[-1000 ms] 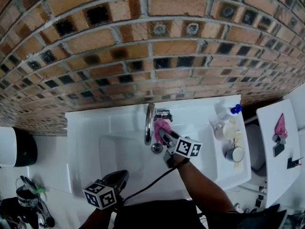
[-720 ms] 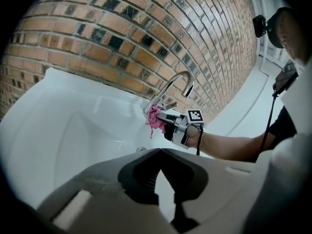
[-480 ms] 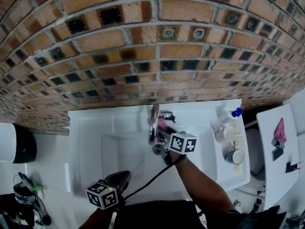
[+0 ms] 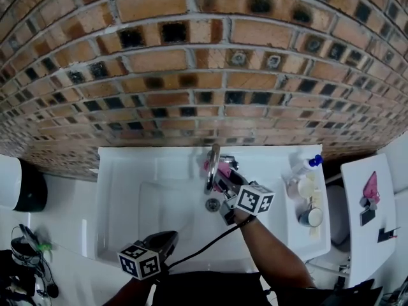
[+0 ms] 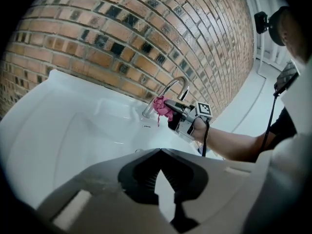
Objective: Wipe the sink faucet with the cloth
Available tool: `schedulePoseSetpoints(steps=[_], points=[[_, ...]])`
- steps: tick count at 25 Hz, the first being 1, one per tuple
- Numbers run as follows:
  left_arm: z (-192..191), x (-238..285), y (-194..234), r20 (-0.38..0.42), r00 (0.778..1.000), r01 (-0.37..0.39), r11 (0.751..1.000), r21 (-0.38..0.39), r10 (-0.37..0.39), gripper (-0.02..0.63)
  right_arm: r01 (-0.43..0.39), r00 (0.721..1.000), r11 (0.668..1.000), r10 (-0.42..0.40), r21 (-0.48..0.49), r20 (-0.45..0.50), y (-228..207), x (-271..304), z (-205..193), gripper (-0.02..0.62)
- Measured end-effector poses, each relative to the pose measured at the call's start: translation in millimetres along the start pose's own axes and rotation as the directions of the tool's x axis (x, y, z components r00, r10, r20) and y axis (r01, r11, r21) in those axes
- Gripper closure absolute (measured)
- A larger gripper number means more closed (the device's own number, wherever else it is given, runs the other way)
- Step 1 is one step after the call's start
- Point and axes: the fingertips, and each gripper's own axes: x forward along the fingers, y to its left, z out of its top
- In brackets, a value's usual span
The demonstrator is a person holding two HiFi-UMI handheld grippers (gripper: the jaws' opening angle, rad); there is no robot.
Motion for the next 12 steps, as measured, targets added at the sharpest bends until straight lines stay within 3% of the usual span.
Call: schedulePoseSetpoints(steps=[4, 8, 12], points=[[-2, -5, -2, 0.016, 1.0, -0.008, 1.0, -0.003, 0.008, 0.6, -0.09, 0.993, 0.996, 0.089, 0.02, 0.073, 20, -7, 27, 0.42], [-7, -9, -5, 0.033, 0.999, -0.023, 1.0, -0.018, 0.023, 0.6, -0.129, 0.989, 0.992, 0.128, 0.012, 0.067, 31, -8, 42, 0.42], [-9, -12, -10, 0.055, 0.998, -0.024, 0.999, -0.045, 0.027, 0.6, -0.264, 0.962, 0.964, 0.263, 0.009, 0.073, 40, -15, 51, 0.42]])
